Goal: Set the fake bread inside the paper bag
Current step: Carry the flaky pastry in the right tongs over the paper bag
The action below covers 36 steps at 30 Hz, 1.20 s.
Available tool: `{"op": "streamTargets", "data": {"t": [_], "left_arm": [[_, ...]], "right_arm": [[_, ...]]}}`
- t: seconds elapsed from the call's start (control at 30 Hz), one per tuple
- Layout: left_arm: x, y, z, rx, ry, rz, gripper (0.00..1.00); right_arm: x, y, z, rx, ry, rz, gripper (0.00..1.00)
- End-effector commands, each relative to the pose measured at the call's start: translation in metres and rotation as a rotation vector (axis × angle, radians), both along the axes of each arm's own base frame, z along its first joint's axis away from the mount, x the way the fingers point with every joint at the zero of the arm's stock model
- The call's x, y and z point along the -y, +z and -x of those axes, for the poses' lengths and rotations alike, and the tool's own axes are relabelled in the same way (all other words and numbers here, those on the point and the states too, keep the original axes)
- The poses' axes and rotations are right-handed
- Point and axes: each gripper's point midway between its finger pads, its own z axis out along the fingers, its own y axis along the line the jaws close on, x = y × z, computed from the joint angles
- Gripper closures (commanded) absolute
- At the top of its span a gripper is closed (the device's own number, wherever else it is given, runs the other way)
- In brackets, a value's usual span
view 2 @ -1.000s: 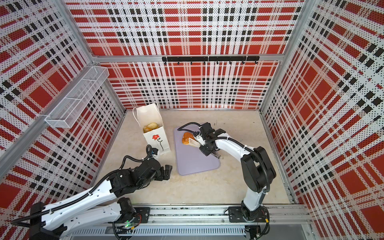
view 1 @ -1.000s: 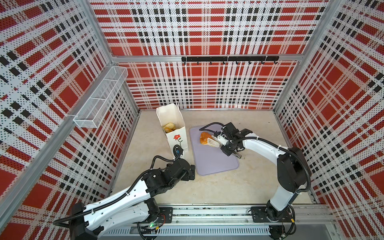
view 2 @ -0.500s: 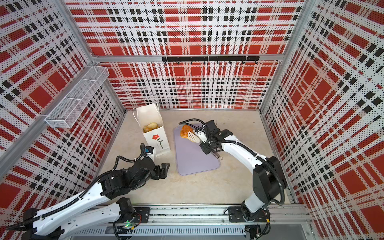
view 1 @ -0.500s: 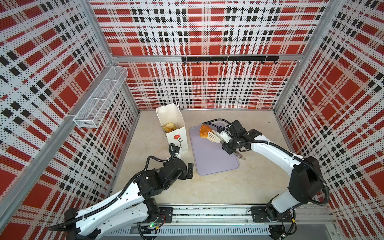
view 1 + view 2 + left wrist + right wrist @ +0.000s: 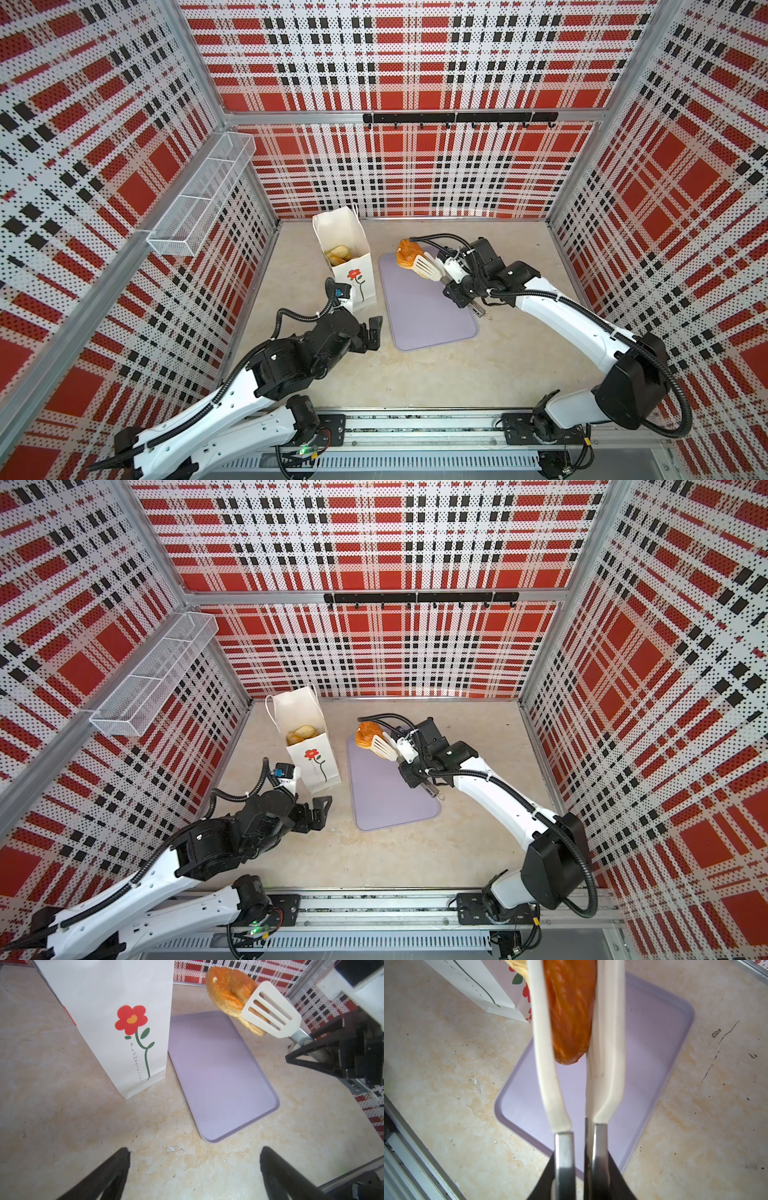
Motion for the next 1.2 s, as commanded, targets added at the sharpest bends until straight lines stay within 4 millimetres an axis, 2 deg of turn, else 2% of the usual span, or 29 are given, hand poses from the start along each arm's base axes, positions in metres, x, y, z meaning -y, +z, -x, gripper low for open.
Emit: {"op": "streamTargets", "data": {"t": [0.0,0.27,0.6,0.9,1.17], "left_arm": [[-0.013,0.017,0.001,0.043,0.019,-0.023,0.01],[-0.025,0.043,0.004,0.090,0.023,-0.016,0.01],[-0.039,0.063,0.001,0.125,0.052,-0.019,0.01],[-0.068,0.065,0.002,0.128,0.137,-0.007,0.01],[-0.091,0.056,0.006,0.111,0.207,-0.009,0.01]], "right_arm": [[-0.016,0.052,-0.004,0.114,0.021,-0.117,0.71],[-0.034,0.096,0.002,0.181,0.047,-0.189,0.70],[-0.069,0.145,0.011,0.261,0.120,-0.283,0.70],[-0.117,0.168,0.020,0.289,0.205,-0.341,0.69],[-0.158,0.171,0.025,0.270,0.271,-0.381,0.69]]}}
